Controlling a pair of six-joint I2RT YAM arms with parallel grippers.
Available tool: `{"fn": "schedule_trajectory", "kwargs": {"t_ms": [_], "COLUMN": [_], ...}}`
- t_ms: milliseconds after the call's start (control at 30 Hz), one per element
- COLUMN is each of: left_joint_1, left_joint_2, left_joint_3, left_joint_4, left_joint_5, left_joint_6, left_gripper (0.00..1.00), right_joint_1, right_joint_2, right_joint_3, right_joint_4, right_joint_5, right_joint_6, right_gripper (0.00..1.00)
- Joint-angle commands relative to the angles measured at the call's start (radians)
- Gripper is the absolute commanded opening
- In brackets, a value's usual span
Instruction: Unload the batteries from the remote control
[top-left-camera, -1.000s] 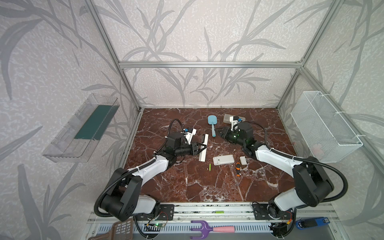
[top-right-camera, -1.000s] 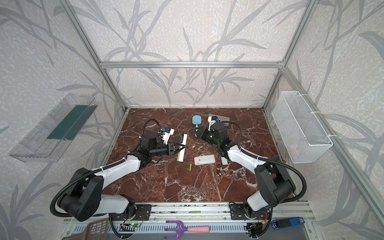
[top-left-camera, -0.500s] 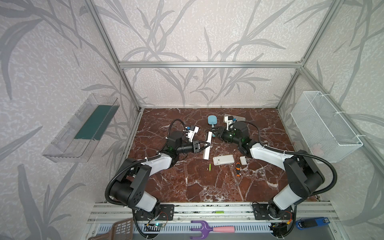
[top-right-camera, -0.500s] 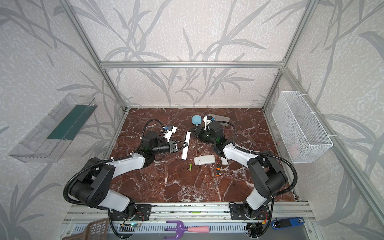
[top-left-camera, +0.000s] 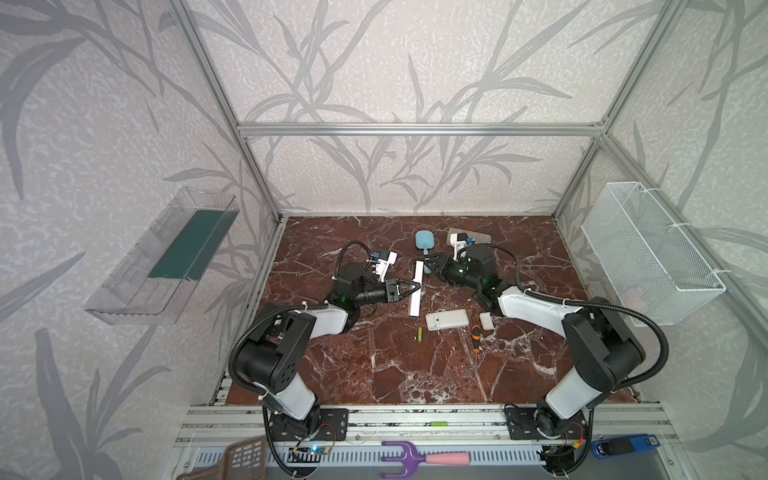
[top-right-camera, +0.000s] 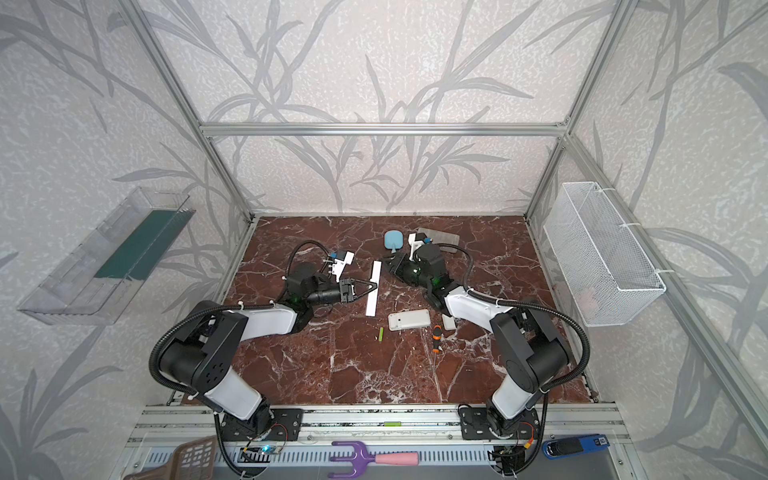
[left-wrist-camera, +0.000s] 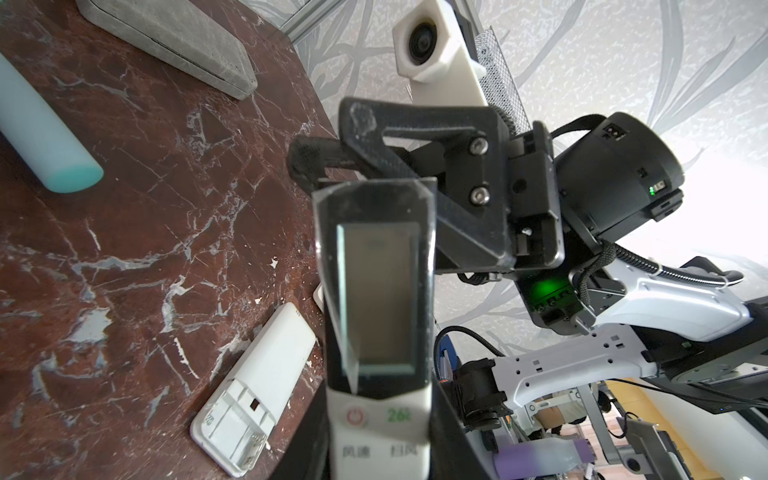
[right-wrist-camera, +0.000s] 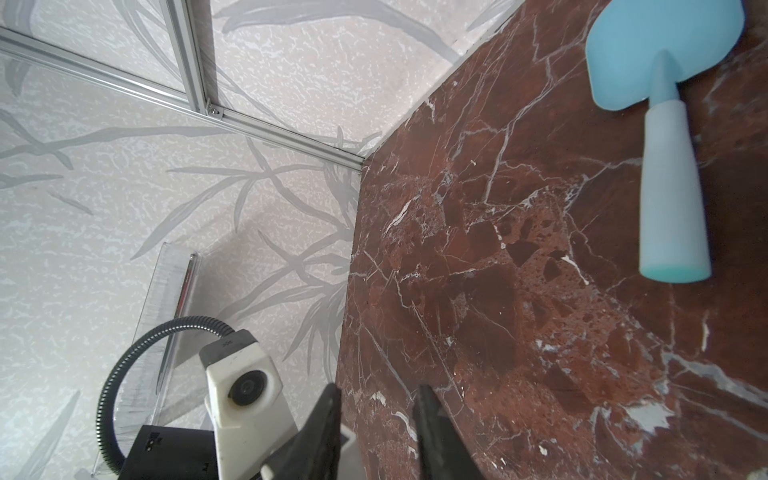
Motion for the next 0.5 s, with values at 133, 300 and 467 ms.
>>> {"fn": "schedule_trajectory", "kwargs": {"t_ms": [133, 300, 467], "left_joint_1": [-0.001, -0.001, -0.001], "left_joint_2": [0.036, 0.072, 0.096], "left_joint_3": [-0.011, -0.003, 0.008], "left_joint_4": [0.195, 0.287, 0.318], "left_joint_5": [0.055, 0.066, 0.078], "left_joint_6": [-0.1, -0.164, -0.193], "left_gripper": [0.0, 0.0, 0.0], "right_joint_1": [-0.009, -0.009, -0.001], "right_joint_2": [-0.016, 0.003, 0.02], "right_joint_3": [0.016, 0.022, 0.015], "right_joint_4": [0.036, 0.053, 0.081], "right_joint_5": [-0.023, -0.039, -0.054], "right_joint_6": [-0.005, 0.012, 0.031], "right_gripper": [0.41, 0.41, 0.4]}}
